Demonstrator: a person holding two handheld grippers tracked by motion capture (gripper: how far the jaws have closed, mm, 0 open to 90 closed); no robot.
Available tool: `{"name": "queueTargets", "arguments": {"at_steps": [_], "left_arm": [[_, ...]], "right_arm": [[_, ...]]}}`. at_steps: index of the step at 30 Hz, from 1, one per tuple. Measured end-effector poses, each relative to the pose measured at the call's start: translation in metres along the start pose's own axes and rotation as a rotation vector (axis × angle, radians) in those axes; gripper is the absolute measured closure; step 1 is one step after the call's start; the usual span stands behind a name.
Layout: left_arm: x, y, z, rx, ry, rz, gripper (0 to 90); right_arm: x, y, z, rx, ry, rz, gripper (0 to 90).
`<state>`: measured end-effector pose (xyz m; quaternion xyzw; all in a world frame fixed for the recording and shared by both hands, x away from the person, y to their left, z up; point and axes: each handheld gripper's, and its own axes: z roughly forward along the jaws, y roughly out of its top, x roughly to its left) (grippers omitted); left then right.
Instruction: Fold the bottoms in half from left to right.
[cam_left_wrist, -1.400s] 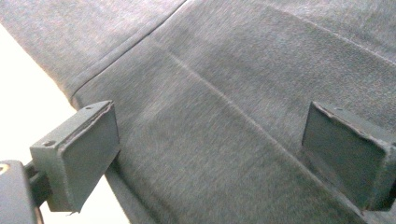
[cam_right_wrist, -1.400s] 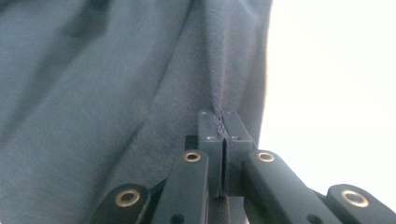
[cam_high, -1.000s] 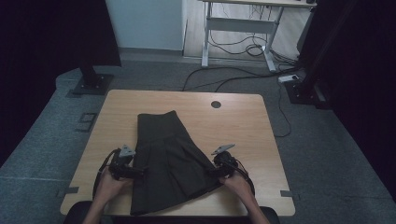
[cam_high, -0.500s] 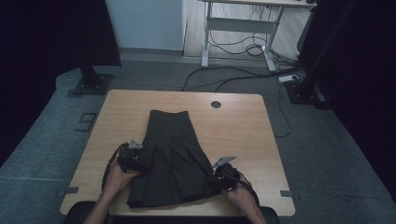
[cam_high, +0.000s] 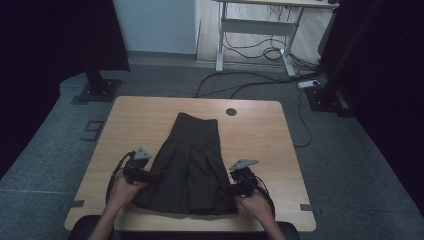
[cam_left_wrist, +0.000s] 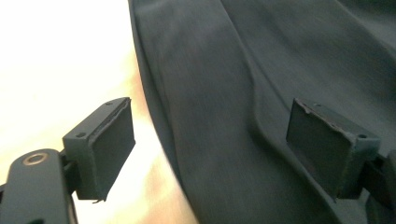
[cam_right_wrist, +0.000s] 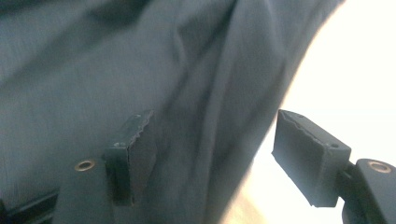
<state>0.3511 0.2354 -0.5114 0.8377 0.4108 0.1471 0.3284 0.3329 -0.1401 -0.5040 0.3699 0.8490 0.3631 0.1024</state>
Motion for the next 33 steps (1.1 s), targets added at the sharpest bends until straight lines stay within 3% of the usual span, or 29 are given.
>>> {"name": "queueTargets", "arguments": {"at_steps": [4, 7, 11, 15, 19, 28, 33], "left_arm": [[-0.006, -0.02, -0.005, 0.03, -0.087, -0.025, 31.1], [-0.014, -0.02, 0.004, 0.073, -0.09, -0.008, 37.6], [-0.021, -0.01, 0.016, 0.077, -0.039, 0.027, 38.5], [-0.018, -0.002, 0.026, 0.054, -0.041, 0.011, 38.6], [-0.026, 0.003, 0.031, 0.05, -0.033, 0.012, 39.4], [-0.035, 0.002, 0.031, 0.046, -0.069, 0.01, 37.9], [-0.033, 0.006, 0.028, 0.05, -0.092, 0.019, 25.6]], "right_arm": [[0.008, 0.006, 0.021, 0.061, 0.008, -0.029, 39.3], [0.012, 0.0, 0.035, 0.123, -0.019, -0.058, 45.2], [0.013, 0.0, 0.036, 0.116, -0.033, -0.069, 49.0], [0.002, 0.0, 0.037, 0.104, -0.044, -0.038, 49.1], [-0.011, -0.002, 0.035, 0.096, -0.047, -0.018, 49.0], [-0.023, -0.008, 0.027, 0.091, -0.048, -0.01, 47.6], [-0.024, -0.008, 0.025, 0.096, -0.067, -0.01, 34.8]]}}
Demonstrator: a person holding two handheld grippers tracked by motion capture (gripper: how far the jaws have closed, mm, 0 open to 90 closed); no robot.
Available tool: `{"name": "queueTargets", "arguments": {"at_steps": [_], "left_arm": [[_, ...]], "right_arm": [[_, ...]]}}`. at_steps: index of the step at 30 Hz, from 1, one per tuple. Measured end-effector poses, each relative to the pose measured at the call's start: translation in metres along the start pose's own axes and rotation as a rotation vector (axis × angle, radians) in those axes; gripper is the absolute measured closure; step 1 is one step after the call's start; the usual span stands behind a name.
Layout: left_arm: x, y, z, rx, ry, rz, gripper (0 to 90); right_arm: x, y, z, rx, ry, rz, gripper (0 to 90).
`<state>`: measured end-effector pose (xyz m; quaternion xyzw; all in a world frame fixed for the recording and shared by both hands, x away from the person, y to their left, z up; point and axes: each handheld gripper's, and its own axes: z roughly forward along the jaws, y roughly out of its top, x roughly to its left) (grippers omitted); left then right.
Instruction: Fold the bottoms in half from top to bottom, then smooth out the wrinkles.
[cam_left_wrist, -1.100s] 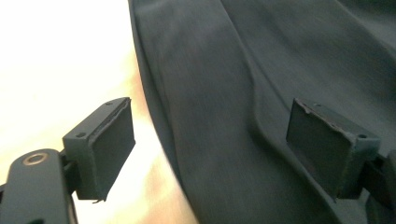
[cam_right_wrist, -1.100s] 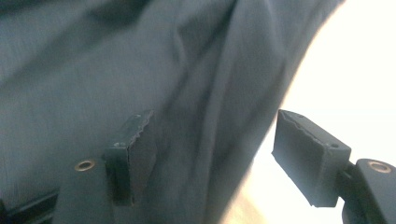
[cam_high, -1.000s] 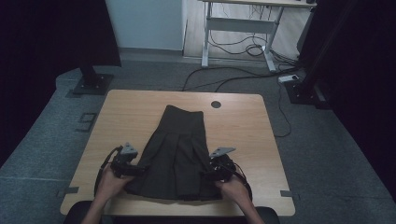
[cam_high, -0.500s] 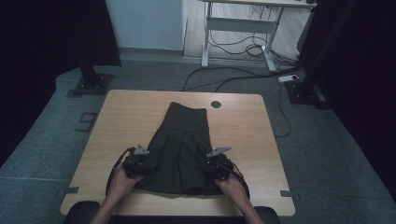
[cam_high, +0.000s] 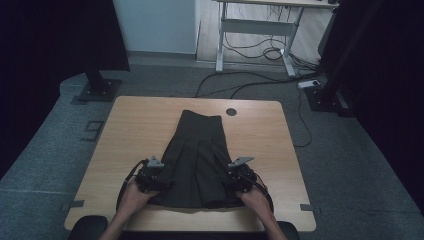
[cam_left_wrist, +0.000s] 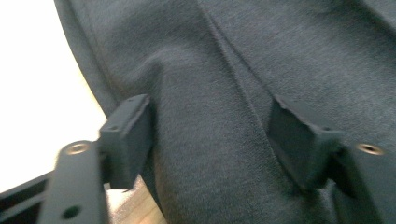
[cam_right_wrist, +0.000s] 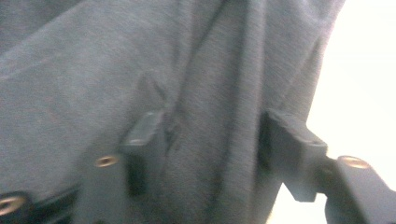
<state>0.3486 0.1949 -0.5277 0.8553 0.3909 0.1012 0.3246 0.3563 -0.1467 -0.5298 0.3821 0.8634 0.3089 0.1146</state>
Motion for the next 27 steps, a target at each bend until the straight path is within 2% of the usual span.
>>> {"name": "queueTargets", "arguments": {"at_steps": [2, 4, 7, 11, 16, 18, 19, 22, 25, 27], "left_arm": [[0.005, 0.009, -0.009, -0.041, 0.004, 0.009, 23.4], [0.012, 0.02, -0.015, -0.076, 0.003, -0.008, 22.4], [0.021, 0.037, -0.015, -0.103, 0.012, -0.014, 22.4], [0.034, 0.059, -0.005, -0.117, 0.048, -0.007, 20.8], [0.051, 0.075, 0.018, -0.108, 0.077, -0.016, 17.7], [0.055, 0.076, 0.023, -0.102, 0.084, -0.023, 17.5], [0.061, 0.075, 0.036, -0.075, 0.095, -0.036, 17.5], [0.066, 0.067, 0.055, -0.012, 0.115, -0.032, 17.0], [0.07, 0.057, 0.059, -0.063, 0.069, -0.102, 17.2], [0.068, 0.053, 0.056, -0.072, 0.073, -0.097, 17.9]], "right_arm": [[-0.002, 0.002, -0.004, -0.019, 0.009, 0.014, 30.4], [-0.006, 0.006, -0.01, -0.059, 0.02, 0.028, 29.1], [-0.012, 0.016, -0.017, -0.109, 0.015, 0.048, 28.3], [-0.022, 0.036, -0.011, -0.146, 0.0, 0.077, 26.3], [-0.029, 0.058, 0.012, -0.154, -0.036, 0.099, 23.3], [-0.031, 0.065, 0.023, -0.147, -0.061, 0.108, 22.0], [-0.032, 0.067, 0.029, -0.139, -0.078, 0.107, 21.8], [-0.034, 0.068, 0.044, -0.088, -0.131, 0.082, 22.8], [-0.034, 0.062, 0.055, -0.039, -0.149, 0.055, 23.8], [-0.035, 0.056, 0.054, -0.069, -0.129, 0.083, 25.7]]}}
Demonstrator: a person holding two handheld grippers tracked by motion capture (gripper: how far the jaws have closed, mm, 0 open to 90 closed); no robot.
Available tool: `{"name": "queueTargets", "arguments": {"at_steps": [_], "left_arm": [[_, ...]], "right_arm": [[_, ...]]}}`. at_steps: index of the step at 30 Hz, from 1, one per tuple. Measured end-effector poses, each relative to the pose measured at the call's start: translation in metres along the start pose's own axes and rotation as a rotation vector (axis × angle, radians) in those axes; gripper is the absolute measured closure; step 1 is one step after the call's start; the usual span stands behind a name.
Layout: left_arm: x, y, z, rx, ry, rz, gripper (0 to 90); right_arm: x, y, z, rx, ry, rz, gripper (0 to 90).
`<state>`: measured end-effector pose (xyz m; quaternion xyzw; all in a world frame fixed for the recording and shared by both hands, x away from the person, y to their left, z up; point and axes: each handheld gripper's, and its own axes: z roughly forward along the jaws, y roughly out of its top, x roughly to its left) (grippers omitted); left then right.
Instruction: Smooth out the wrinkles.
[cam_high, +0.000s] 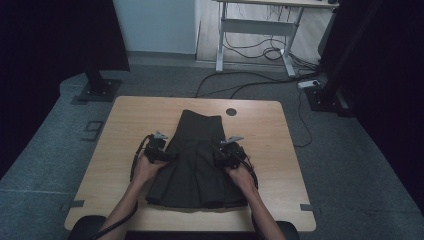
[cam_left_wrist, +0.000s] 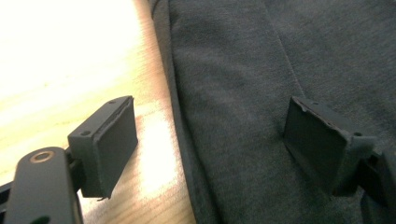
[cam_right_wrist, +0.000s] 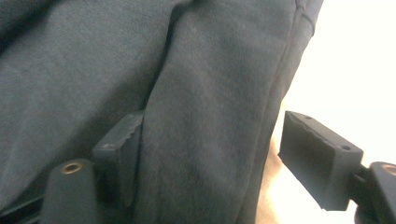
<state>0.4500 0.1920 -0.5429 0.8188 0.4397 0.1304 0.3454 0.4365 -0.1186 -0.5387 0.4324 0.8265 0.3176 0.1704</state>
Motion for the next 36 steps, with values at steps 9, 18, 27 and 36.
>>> {"name": "queueTargets", "arguments": {"at_steps": [9, 18, 27, 36], "left_arm": [[-0.04, -0.031, -0.03, 0.05, -0.047, 0.051, 20.4], [-0.048, -0.017, -0.049, 0.042, -0.059, 0.109, 17.2], [-0.017, 0.041, -0.03, -0.005, -0.043, 0.065, 19.0], [-0.007, 0.057, 0.009, 0.02, -0.026, 0.034, 20.2]], "right_arm": [[0.018, -0.032, -0.031, 0.036, 0.068, -0.041, 26.4], [0.017, -0.036, -0.059, 0.031, 0.143, -0.042, 20.7], [-0.009, 0.022, -0.038, -0.027, 0.113, 0.019, 19.0], [-0.027, 0.048, 0.001, -0.02, 0.064, 0.074, 20.4]]}}
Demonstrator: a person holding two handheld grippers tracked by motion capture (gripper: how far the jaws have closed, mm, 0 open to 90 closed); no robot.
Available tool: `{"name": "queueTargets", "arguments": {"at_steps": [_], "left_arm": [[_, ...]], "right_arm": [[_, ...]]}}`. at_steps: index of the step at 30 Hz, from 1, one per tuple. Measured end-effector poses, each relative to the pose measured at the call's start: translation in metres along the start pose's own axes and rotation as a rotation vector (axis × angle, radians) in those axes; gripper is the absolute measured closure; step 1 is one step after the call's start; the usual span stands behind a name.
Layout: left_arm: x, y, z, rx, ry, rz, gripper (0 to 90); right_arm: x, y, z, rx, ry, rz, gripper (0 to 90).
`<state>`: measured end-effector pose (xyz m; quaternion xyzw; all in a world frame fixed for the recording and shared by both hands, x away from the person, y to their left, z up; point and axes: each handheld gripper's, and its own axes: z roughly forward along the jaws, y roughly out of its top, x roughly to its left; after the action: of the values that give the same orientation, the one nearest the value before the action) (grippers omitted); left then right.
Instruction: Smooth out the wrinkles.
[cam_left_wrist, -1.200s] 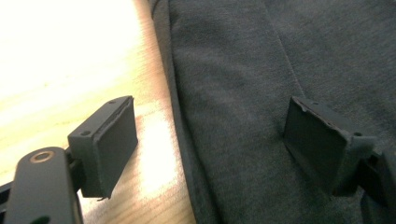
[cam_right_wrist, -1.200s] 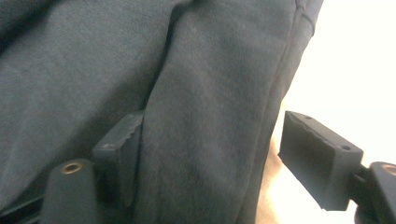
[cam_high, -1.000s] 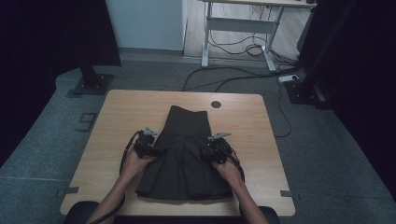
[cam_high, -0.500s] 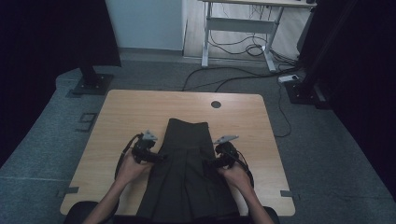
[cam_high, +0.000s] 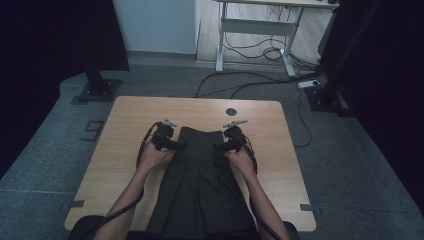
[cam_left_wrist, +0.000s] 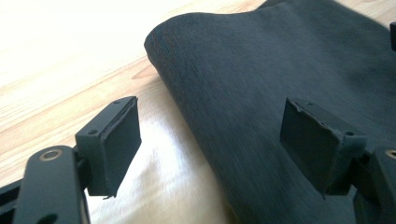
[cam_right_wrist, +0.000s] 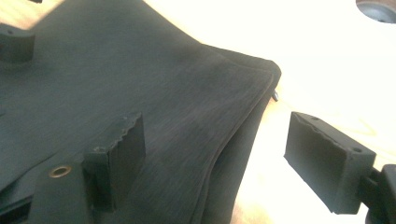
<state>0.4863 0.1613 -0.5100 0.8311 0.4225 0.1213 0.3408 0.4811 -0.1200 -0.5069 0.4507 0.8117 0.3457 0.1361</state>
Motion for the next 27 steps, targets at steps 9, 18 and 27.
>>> {"name": "queueTargets", "arguments": {"at_steps": [9, 18, 27], "left_arm": [[0.006, -0.008, 0.027, 0.064, 0.049, 0.005, 20.2], [0.007, -0.008, 0.026, 0.04, 0.005, 0.007, 35.9], [0.009, -0.002, 0.023, 0.082, -0.045, -0.074, 74.9]], "right_arm": [[-0.011, -0.01, 0.027, 0.003, -0.028, 0.011, 27.1], [-0.006, -0.006, 0.036, 0.023, -0.008, -0.008, 47.0], [0.003, -0.004, 0.031, 0.067, 0.032, -0.014, 77.9]]}}
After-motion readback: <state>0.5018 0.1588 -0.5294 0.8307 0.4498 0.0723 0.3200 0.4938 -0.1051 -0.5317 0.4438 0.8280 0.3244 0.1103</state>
